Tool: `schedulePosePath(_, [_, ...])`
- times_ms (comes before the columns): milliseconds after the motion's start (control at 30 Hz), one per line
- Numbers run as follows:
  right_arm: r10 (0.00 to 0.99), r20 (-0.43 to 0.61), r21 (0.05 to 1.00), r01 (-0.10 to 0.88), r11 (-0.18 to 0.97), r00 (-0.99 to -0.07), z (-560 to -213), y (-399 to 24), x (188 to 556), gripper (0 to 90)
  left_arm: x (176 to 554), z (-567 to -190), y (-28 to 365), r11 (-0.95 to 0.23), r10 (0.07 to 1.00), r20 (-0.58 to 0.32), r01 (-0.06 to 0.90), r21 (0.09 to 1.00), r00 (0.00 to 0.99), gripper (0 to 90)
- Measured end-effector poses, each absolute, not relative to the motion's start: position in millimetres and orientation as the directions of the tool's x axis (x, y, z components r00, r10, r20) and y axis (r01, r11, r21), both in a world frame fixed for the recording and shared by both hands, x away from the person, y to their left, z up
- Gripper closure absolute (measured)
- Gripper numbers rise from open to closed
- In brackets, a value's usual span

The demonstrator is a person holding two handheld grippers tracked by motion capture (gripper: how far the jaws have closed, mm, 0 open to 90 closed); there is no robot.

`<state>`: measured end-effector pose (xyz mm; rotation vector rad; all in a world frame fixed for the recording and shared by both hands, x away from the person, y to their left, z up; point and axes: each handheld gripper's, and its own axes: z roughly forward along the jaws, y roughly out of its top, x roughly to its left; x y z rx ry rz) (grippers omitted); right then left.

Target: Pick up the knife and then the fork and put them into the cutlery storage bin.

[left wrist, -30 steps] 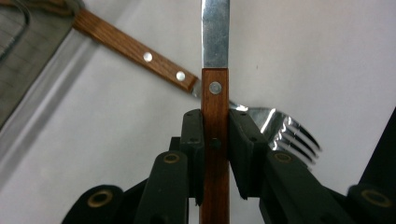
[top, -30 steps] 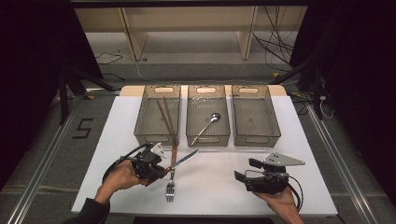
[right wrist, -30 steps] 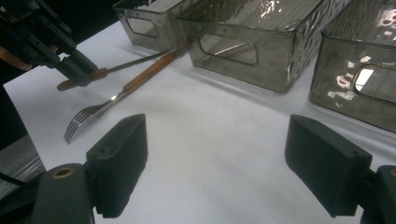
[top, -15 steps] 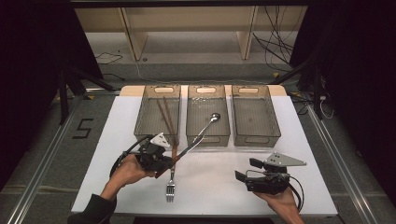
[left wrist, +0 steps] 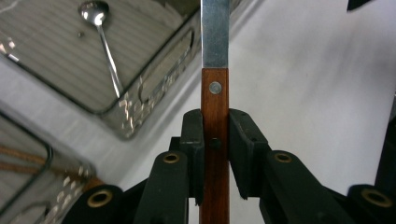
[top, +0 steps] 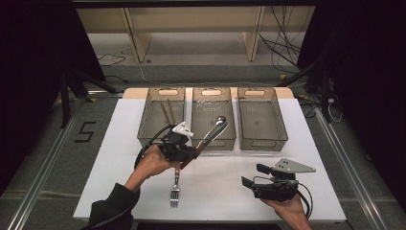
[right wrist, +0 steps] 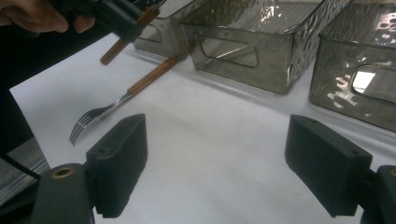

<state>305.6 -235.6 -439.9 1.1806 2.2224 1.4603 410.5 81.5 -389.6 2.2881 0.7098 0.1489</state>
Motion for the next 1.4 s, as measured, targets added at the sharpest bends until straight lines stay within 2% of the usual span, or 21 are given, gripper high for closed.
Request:
schedulePosePath(600, [0.722,0.212,0.857,0.481,0.187,-0.658,-439,-237,302,22.1,447,-375,7,-0.513,0.524,-0.135,0.439,0.738,0.841,75.8])
schedulePosePath(1400, [0.713,0.215,0.858,0.478,0.189,-0.668,-439,-237,299,22.1,489,-365,-46,-0.447,0.546,-0.164,0.452,0.772,0.821,75.8])
